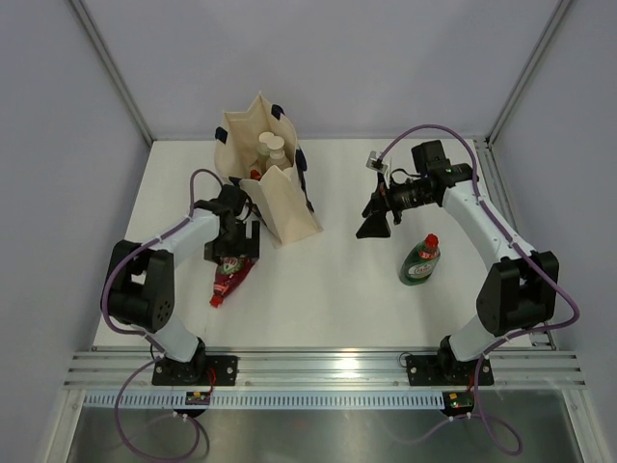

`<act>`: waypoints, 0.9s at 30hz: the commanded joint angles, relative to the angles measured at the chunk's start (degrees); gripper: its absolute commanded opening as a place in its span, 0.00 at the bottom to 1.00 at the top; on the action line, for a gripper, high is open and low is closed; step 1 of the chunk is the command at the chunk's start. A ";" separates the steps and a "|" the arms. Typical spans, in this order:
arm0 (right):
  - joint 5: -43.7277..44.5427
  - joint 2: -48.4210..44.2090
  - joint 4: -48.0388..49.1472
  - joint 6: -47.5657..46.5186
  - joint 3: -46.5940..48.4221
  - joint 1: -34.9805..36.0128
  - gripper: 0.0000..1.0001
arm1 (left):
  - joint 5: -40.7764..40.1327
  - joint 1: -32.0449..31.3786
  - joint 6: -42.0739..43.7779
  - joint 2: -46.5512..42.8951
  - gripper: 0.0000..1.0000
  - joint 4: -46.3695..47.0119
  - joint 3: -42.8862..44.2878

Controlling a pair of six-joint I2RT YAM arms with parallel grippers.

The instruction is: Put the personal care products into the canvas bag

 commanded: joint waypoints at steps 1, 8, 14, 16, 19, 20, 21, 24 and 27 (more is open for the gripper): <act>-0.81 -2.89 1.76 0.50 -0.77 0.39 1.00 | 2.52 0.30 1.65 6.48 0.99 2.91 0.03; -0.89 -3.16 1.94 1.03 -1.30 0.39 0.99 | 4.21 -0.05 -4.76 4.83 0.99 3.70 -4.35; -1.69 -1.92 1.42 1.38 -0.16 0.39 0.99 | 2.64 -2.42 -10.82 3.60 0.99 4.40 -8.31; -1.69 -1.92 1.06 1.47 0.45 0.30 0.99 | -0.27 -3.83 -14.42 2.72 0.99 3.79 -9.45; -1.60 -2.27 1.50 1.73 0.20 0.39 0.99 | 0.25 -3.83 -16.44 0.61 0.99 5.80 -12.18; -1.60 -2.45 1.68 2.08 0.02 0.39 0.99 | 0.17 -3.83 -16.71 0.35 0.98 6.33 -12.36; -1.77 -2.54 1.85 2.17 -0.07 0.39 0.99 | -0.10 -3.83 -16.72 0.17 0.95 7.12 -12.27; -1.69 -2.28 1.16 2.17 0.54 0.39 0.99 | -0.71 -3.75 -16.80 0.52 0.37 8.44 -11.30; -0.99 -3.06 0.19 1.21 0.46 0.39 1.00 | -0.71 -3.83 -17.59 -1.05 0.00 9.67 -11.56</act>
